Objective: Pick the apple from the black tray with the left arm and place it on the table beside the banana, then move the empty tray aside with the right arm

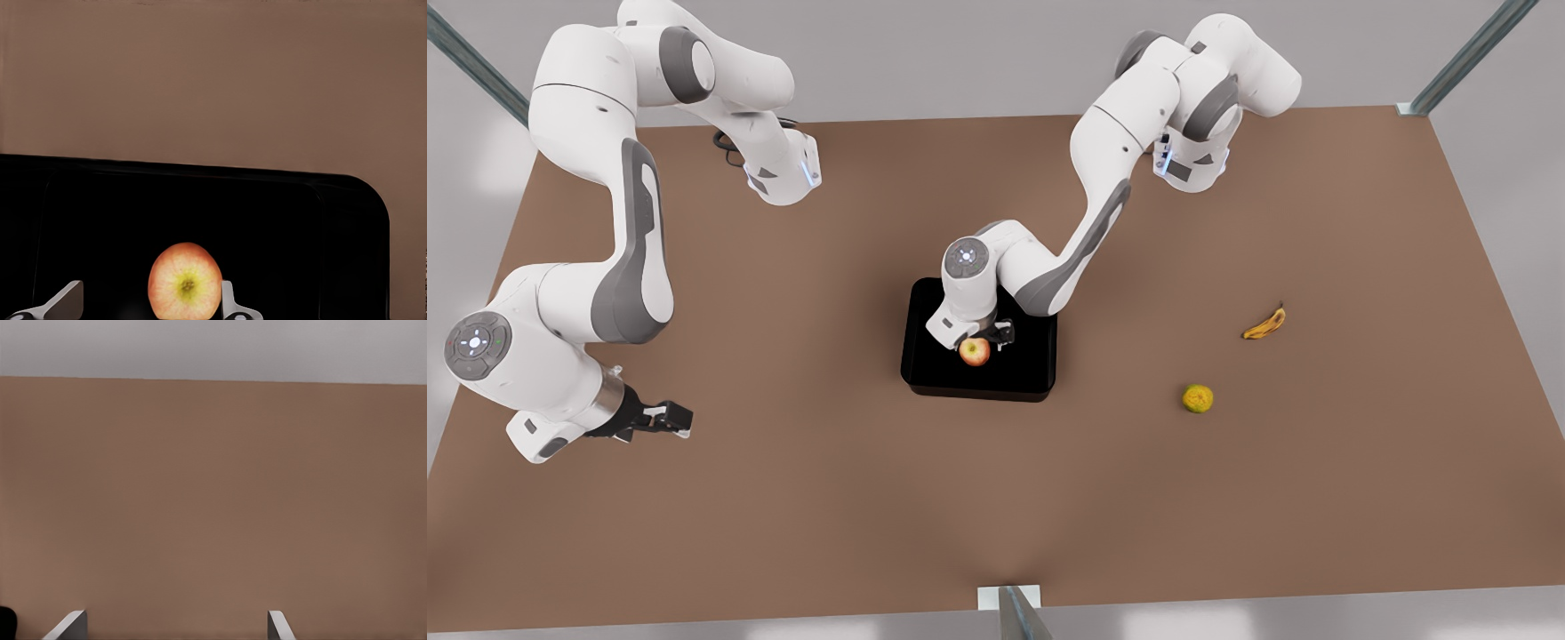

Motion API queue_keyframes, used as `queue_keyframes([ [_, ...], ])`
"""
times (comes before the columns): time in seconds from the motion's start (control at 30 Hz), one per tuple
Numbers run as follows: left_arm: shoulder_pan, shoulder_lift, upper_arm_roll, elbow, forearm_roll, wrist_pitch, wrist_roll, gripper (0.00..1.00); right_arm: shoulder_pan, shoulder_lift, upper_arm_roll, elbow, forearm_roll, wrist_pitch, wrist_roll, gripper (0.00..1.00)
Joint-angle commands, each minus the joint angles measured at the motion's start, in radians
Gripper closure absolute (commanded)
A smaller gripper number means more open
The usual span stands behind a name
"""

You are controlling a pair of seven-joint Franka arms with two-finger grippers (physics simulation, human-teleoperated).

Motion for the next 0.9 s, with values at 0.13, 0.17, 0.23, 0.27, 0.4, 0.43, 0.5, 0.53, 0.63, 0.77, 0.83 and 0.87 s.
queue_keyframes([
  [0.13,-0.027,0.0,0.0,-0.058,0.049,0.139,-0.394,0.0,-0.001,-0.001,0.001,0.001,0.0,-0.004,-0.001,0.0],
  [0.17,-0.029,0.006,0.0,-0.053,0.051,0.145,-0.396,0.0,-0.001,-0.001,0.001,0.001,0.0,-0.004,-0.001,0.0],
  [0.23,-0.027,0.018,0.0,-0.059,0.07,0.165,-0.393,0.0,-0.001,-0.001,0.001,0.001,0.0,-0.004,-0.001,0.0],
  [0.27,-0.027,0.021,0.0,-0.059,0.074,0.165,-0.393,0.0,-0.001,-0.001,0.001,0.001,0.0,-0.004,-0.001,0.0],
  [0.4,-0.029,0.044,0.0,-0.076,0.104,0.199,-0.399,0.0,0.001,-0.001,0.001,0.001,-0.001,-0.004,-0.001,0.0],
  [0.43,-0.032,0.047,0.0,-0.081,0.106,0.208,-0.413,0.0,0.001,-0.001,0.001,0.001,-0.001,-0.004,-0.001,0.0],
  [0.5,-0.047,0.05,0.002,-0.11,0.13,0.213,-0.414,0.0,0.001,-0.001,0.001,0.001,-0.001,-0.004,-0.001,0.0],
  [0.53,-0.049,0.052,0.002,-0.115,0.153,0.219,-0.442,0.0,-0.001,-0.001,0.001,0.001,-0.001,-0.004,-0.001,0.0],
  [0.63,-0.049,0.058,0.002,-0.119,0.153,0.237,-0.456,0.0,0.001,-0.001,0.001,0.001,0.0,-0.004,-0.001,0.0],
  [0.77,-0.049,0.072,0.002,-0.125,0.179,0.247,-0.456,0.0,-0.001,-0.001,0.001,0.001,-0.001,-0.004,-0.001,0.0],
  [0.83,-0.049,0.083,0.002,-0.125,0.189,0.253,-0.456,0.0,-0.001,-0.001,0.001,0.001,-0.001,-0.004,-0.001,0.0],
  [0.87,-0.049,0.084,0.002,-0.125,0.189,0.253,-0.457,0.04,-0.001,-0.001,0.001,0.001,-0.001,-0.004,-0.001,0.0],
])
